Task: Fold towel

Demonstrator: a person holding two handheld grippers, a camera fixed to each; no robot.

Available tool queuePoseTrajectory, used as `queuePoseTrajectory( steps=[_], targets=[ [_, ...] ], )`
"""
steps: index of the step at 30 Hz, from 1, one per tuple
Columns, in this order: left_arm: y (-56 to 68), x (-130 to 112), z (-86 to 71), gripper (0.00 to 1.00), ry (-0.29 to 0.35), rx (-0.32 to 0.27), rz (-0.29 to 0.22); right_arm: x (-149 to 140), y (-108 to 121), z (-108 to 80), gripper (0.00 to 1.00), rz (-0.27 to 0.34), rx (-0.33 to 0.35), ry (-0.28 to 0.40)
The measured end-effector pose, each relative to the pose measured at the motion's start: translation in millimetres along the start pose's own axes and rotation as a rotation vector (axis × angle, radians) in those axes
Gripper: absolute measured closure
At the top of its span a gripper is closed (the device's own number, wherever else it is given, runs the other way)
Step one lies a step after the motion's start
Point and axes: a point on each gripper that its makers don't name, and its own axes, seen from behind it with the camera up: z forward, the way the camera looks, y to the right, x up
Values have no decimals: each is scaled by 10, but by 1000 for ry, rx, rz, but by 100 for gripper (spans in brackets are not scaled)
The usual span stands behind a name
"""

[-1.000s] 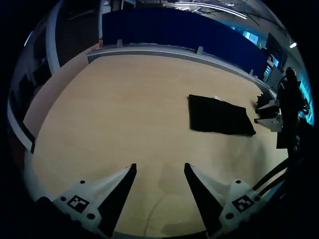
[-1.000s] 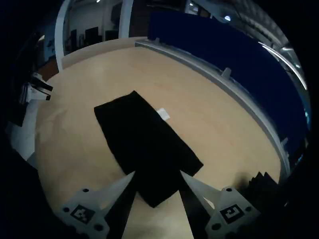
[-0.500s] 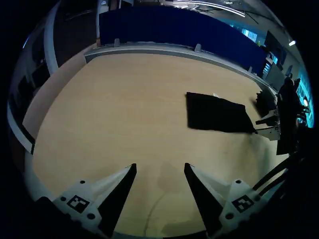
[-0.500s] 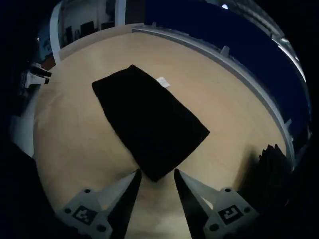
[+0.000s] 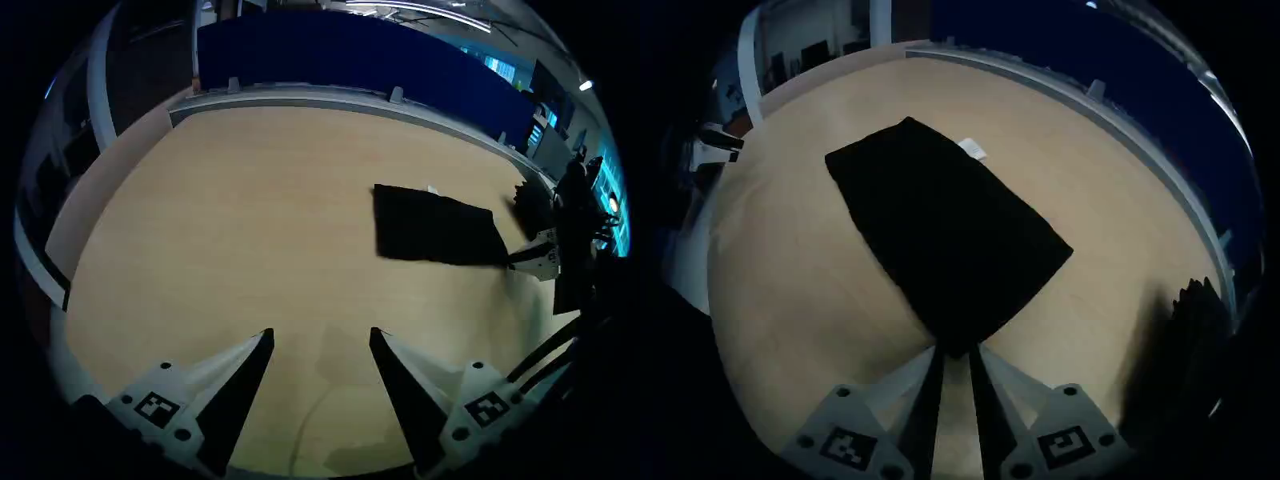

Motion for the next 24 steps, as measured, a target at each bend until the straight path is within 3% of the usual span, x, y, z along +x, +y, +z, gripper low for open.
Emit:
queuePoseTrajectory(
  steps=[3, 14, 24],
  targets=[
    [7, 6, 13, 12, 0, -2, 1, 18, -12, -3, 91, 6, 9, 2],
    [9, 27, 10, 12, 0, -3, 4, 213, 72, -94, 94, -20, -16, 34],
    [-16, 69, -19, 12, 13, -5, -9, 958, 170, -320, 94, -99, -41, 131]
  ],
)
